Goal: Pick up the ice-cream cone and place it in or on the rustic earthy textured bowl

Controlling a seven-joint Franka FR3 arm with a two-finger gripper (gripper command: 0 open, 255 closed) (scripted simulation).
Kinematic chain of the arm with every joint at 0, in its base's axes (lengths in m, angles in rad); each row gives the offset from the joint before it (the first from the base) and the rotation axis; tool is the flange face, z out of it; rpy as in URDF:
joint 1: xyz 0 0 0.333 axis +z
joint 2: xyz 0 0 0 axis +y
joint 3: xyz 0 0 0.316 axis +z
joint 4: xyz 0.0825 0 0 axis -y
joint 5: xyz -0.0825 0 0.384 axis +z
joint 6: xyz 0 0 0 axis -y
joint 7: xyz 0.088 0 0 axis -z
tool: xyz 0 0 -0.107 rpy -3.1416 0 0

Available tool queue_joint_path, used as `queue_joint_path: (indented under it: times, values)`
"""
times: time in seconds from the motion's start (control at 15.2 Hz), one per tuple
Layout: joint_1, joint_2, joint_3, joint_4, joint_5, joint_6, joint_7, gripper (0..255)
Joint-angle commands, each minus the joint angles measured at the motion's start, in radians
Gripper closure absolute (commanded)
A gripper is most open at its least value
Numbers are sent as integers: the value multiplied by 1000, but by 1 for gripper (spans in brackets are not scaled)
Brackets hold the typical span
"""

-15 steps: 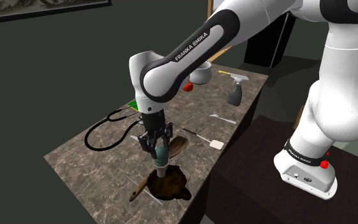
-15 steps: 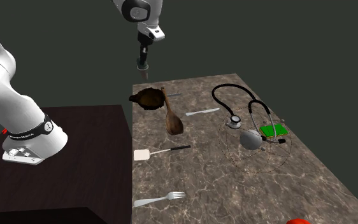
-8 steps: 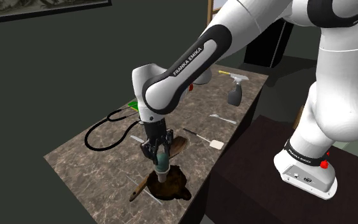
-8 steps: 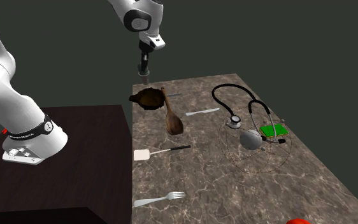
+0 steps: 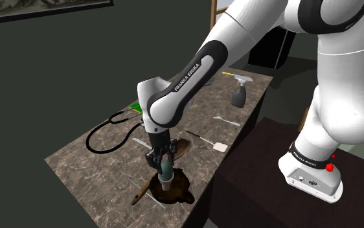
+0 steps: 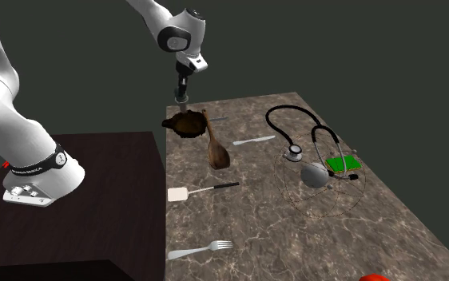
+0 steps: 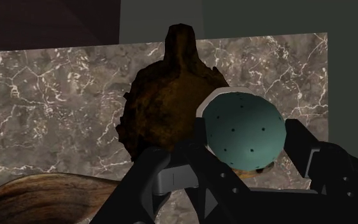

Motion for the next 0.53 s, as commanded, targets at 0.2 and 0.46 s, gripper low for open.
queue_joint_path:
  times: [0.2, 0.46]
  values:
    - [6, 48, -5, -1, -5, 47, -10, 255]
    - [6, 48, -5, -1, -5, 47, -10, 255]
